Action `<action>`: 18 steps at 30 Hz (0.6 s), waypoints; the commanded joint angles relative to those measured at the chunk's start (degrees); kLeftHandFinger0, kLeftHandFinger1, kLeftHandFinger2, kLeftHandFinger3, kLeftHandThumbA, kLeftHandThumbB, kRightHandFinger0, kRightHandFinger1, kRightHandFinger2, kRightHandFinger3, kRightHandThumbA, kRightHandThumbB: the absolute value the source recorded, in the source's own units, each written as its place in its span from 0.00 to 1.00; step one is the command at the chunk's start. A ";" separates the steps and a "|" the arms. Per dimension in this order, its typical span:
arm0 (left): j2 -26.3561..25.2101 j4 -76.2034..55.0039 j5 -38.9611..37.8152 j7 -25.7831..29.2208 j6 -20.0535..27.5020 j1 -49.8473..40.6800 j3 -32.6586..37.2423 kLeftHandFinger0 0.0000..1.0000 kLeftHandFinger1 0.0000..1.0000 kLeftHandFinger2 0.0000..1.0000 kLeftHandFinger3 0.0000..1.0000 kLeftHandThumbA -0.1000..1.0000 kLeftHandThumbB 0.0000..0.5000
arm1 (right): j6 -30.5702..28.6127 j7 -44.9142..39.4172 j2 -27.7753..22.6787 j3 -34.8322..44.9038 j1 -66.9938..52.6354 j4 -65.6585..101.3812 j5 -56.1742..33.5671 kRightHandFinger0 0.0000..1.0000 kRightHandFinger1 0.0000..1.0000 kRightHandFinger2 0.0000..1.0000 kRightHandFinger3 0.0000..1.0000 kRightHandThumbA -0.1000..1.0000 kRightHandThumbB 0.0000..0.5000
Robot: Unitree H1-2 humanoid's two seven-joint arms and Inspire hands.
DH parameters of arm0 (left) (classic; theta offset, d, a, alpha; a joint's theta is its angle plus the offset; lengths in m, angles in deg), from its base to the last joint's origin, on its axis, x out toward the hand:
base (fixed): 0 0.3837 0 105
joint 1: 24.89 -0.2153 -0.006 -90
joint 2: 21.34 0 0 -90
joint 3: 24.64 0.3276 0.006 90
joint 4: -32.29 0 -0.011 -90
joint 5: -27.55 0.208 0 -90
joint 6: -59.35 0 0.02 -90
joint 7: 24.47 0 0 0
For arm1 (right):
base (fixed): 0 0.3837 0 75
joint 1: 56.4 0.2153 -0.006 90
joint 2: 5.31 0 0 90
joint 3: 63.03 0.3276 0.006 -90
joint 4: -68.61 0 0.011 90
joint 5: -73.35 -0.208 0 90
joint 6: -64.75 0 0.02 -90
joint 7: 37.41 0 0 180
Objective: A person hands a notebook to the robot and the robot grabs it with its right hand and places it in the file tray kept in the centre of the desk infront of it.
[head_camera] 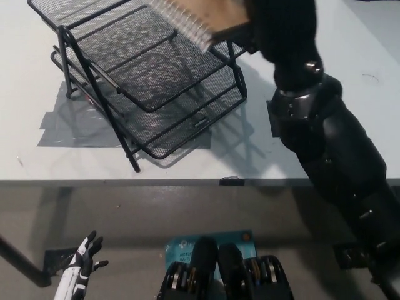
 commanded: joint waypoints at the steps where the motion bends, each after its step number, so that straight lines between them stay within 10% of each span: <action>1: -1.29 -0.53 -0.48 -1.03 2.90 0.35 0.13 0.82 0.98 0.99 1.00 1.00 0.58 | -3.12 5.59 -2.25 -2.50 5.38 -1.96 5.02 0.00 0.00 0.00 0.05 0.76 0.00; 2: -1.29 -0.62 -0.56 -1.14 2.81 0.28 0.19 0.82 0.98 0.99 1.00 1.00 0.58 | -3.04 5.32 -3.02 -3.37 5.17 -2.05 6.13 0.00 0.00 0.01 0.29 0.79 0.00; 4: -1.31 -0.93 -0.71 -1.29 2.40 0.12 0.24 0.83 0.99 0.99 1.00 1.00 0.59 | -2.76 4.19 -3.83 -4.11 4.81 -1.49 6.80 0.00 0.00 0.00 0.41 0.86 0.00; 6: -1.38 -0.97 -0.84 -1.44 2.51 0.08 0.27 0.83 0.99 0.99 1.00 1.00 0.57 | -2.84 3.10 -4.52 -4.69 4.54 -1.08 7.18 0.00 0.00 0.00 0.39 0.88 0.00; 9: -1.37 -0.97 -1.50 -1.99 2.34 0.24 0.31 0.84 0.98 0.97 1.00 1.00 0.57 | -4.40 -0.51 -6.71 -6.28 3.80 -0.95 6.64 0.00 0.00 0.00 0.01 0.88 0.00; 18: -1.50 -0.14 -0.91 -2.15 3.55 0.73 0.09 0.83 0.96 0.93 1.00 1.00 0.57 | -4.21 5.02 -9.41 -6.73 1.31 -2.49 8.61 0.00 0.00 0.00 0.00 0.81 0.00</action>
